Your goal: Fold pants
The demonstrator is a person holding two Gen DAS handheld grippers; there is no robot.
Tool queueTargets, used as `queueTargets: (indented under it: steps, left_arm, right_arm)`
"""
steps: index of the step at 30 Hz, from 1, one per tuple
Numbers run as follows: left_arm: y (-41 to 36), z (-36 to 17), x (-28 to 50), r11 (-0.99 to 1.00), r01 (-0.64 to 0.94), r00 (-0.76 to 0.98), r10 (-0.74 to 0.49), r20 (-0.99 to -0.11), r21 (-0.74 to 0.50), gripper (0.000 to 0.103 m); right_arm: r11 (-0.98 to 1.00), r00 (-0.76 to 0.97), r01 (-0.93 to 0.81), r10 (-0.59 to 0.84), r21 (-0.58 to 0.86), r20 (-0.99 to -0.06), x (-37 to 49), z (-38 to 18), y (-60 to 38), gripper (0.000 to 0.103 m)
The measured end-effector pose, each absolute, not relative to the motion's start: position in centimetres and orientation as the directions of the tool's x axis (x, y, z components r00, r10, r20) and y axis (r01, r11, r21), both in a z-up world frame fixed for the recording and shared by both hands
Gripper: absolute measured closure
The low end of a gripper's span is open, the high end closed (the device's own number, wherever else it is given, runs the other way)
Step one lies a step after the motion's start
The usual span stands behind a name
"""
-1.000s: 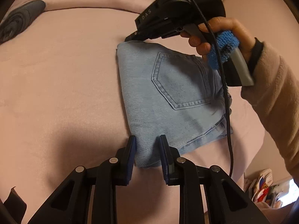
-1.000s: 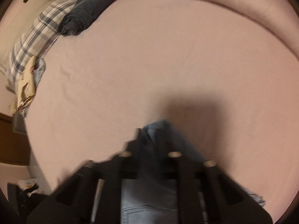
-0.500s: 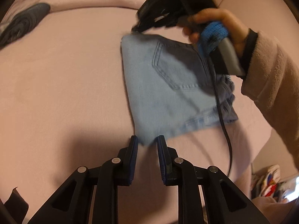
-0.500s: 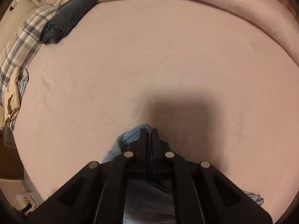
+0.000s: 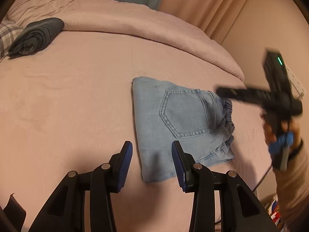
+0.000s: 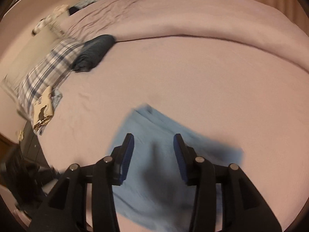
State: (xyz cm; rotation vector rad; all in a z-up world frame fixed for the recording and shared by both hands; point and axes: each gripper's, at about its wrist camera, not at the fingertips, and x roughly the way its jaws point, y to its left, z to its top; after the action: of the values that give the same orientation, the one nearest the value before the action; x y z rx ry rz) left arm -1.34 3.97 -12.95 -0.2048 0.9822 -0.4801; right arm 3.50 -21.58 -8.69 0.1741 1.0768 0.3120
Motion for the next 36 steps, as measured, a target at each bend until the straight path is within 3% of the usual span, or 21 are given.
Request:
queueTargets:
  steps: [3, 5, 7, 13, 24, 36]
  left_arm:
    - [3.8, -12.8, -0.4, 0.881, 0.292, 0.450, -0.470, -0.759, -0.373, 0.060]
    - [3.8, -13.0, 0.3, 0.881, 0.281, 0.441, -0.470, -0.765, -0.380, 0.042]
    - [5.2, -12.7, 0.6, 0.876, 0.271, 0.431, -0.481, -0.763, -0.399, 0.032]
    - [6.1, -13.7, 1.9, 0.865, 0.214, 0.394, -0.502, -0.770, -0.454, 0.029]
    - [8.3, -15.5, 4.0, 0.784, 0.119, 0.372, -0.605, -0.704, -0.610, 0.022]
    - [5.5, -17.4, 6.2, 0.771, 0.143, 0.284, -0.633, -0.720, -0.621, 0.021]
  right_arm:
    - [0.941, 0.462, -0.082, 0.329, 0.329, -0.824, 1.3, -9.5, -23.7, 0.053]
    - [0.938, 0.471, -0.036, 0.321, 0.346, -0.821, -0.5, -9.5, -25.7, 0.047]
    - [0.926, 0.487, 0.007, 0.327, 0.378, -0.810, -2.0, -9.6, -27.3, 0.042]
    - [0.858, 0.461, 0.106, 0.405, 0.502, -0.790, -4.4, -12.1, -29.6, 0.023]
    - [0.801, 0.465, 0.140, 0.465, 0.582, -0.753, -5.8, -13.5, -30.1, 0.021]
    - [0.775, 0.398, 0.143, 0.525, 0.616, -0.753, -4.8, -16.7, -29.3, 0.020]
